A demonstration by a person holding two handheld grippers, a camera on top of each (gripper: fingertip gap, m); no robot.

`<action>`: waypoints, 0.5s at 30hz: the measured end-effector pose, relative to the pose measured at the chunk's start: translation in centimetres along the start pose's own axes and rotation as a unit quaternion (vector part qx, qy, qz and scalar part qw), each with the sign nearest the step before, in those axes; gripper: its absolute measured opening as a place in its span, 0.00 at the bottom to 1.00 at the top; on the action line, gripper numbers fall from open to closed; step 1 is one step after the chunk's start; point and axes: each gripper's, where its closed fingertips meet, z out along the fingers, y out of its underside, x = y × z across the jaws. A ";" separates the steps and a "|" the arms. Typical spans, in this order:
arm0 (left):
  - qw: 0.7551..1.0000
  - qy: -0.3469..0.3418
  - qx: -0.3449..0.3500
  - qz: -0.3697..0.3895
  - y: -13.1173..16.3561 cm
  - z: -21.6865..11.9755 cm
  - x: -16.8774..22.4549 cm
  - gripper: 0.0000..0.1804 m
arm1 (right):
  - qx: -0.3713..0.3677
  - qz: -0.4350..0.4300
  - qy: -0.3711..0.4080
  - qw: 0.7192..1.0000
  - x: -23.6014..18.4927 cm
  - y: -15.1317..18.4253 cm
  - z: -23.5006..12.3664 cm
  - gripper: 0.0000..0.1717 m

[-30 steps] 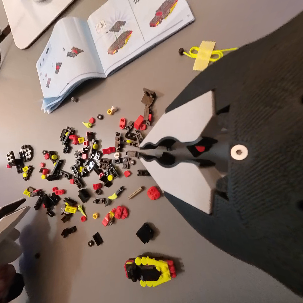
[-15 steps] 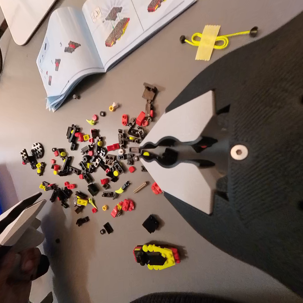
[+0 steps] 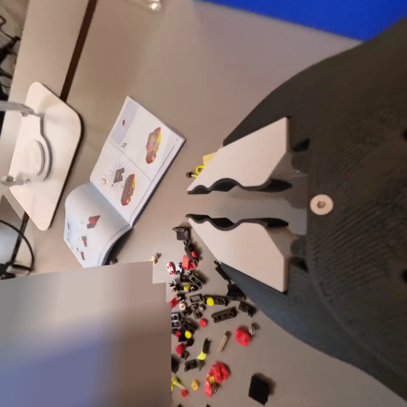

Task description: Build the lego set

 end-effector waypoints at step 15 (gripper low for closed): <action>1.000 0.007 -0.002 0.000 0.0 0.1 0.4 0.10 | -0.071 -0.108 -0.179 0.975 -6.5 3.9 -2.9 0.10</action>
